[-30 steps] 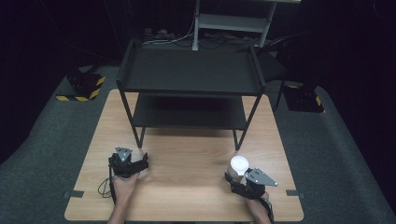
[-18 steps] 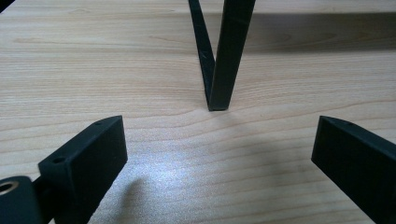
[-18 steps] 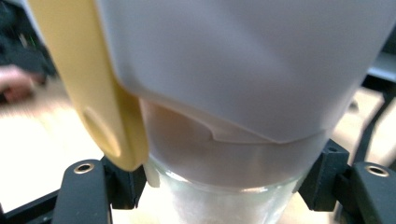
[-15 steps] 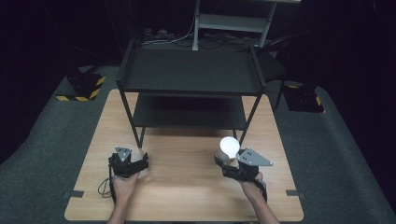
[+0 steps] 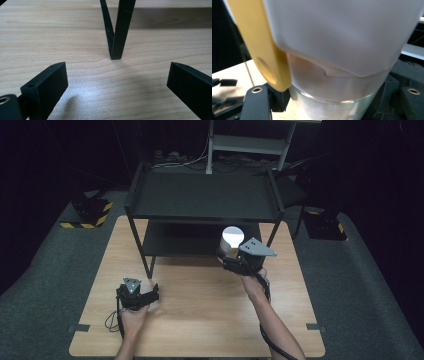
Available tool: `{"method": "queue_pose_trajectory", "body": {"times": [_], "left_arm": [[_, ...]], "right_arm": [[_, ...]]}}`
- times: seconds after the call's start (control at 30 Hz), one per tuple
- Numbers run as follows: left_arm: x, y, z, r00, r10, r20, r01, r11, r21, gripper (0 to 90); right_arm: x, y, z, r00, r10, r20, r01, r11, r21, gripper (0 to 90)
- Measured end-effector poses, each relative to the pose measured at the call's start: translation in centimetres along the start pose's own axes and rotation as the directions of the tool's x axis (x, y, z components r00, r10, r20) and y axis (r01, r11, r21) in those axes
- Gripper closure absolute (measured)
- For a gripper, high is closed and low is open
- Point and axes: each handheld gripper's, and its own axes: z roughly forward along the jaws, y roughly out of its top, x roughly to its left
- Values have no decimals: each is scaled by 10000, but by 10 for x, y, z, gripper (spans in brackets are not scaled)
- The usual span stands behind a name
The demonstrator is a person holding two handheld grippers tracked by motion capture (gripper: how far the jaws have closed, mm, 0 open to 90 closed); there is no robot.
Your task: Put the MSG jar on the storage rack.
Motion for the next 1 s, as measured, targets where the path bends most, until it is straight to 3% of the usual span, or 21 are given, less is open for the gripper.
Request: {"method": "queue_pose_trajectory", "body": {"times": [0.57,0.73,0.87,1.0], "left_arm": [[0,0,0,10000,4,1,-4,10000,21,35],[-2,1,1,9999,91,-60,-90,9999,99,35],[-2,2,1,9999,91,-91,-90,9999,111,35],[-2,2,1,9999,82,-103,-81,9999,116,35]], "right_arm": [[-15,16,40,9944,445,961,-469,9986,226,303],[-18,12,44,9954,276,918,-289,9995,124,303],[-20,9,45,9952,490,852,-491,9988,-15,302],[-19,8,44,9956,399,850,-396,9992,-44,301]]}}
